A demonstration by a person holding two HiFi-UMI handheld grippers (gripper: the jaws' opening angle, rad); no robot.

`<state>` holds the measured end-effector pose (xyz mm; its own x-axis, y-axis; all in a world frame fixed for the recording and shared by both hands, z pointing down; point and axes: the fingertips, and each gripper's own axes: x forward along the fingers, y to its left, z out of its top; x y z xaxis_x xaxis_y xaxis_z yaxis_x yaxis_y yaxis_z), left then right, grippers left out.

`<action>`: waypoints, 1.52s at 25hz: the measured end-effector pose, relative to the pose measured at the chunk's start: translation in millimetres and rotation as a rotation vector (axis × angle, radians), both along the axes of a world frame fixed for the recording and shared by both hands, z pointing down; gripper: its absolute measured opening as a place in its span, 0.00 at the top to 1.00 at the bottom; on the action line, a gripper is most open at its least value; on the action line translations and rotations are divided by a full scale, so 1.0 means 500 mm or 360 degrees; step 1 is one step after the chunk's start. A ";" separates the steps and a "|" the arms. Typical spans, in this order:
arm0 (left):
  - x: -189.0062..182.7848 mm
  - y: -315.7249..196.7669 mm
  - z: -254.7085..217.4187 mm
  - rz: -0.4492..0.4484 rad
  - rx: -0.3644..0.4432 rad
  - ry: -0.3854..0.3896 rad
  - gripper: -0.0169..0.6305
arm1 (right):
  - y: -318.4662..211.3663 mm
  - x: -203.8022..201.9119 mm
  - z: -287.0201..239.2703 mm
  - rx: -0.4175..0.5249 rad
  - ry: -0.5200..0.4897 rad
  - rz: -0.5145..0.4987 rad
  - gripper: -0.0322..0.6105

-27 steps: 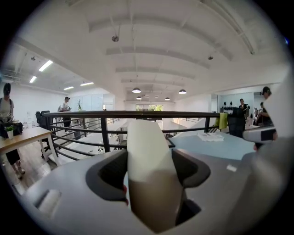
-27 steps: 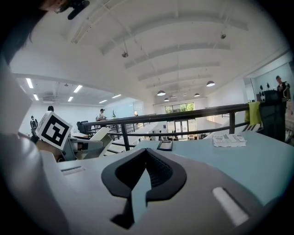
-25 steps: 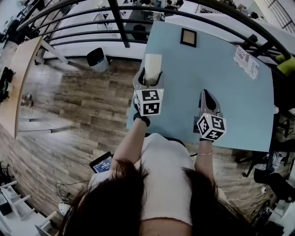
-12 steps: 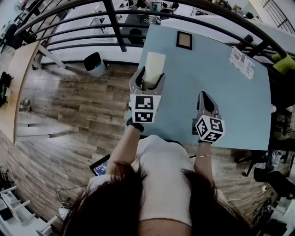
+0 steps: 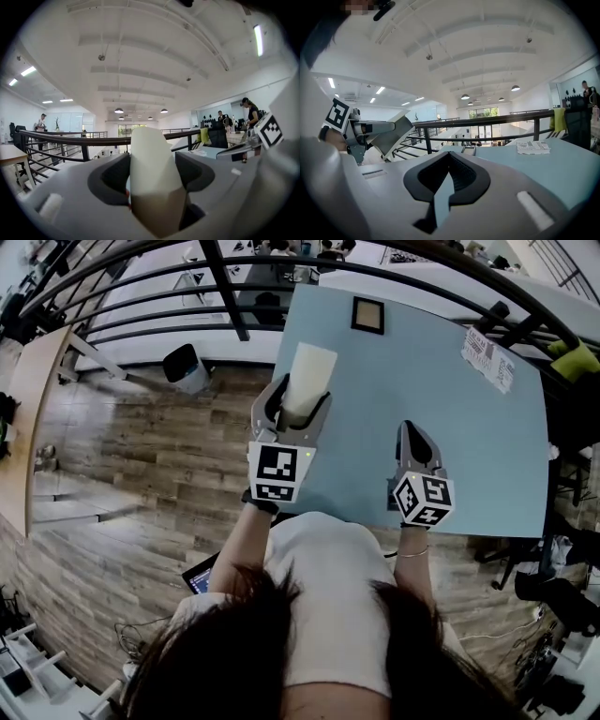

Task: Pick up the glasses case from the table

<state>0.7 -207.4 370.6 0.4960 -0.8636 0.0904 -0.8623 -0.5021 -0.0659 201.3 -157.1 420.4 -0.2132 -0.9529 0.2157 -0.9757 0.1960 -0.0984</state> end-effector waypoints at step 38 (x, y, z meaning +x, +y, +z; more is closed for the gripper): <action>-0.066 -0.022 0.025 -0.0066 0.0007 0.0011 0.43 | -0.048 -0.038 -0.053 0.0165 0.0131 -0.0128 0.95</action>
<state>-32.1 -218.4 382.9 0.4603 -0.8838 0.0833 -0.8828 -0.4656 -0.0618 182.2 -181.0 393.9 -0.2755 -0.9515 0.1371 -0.9603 0.2789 0.0059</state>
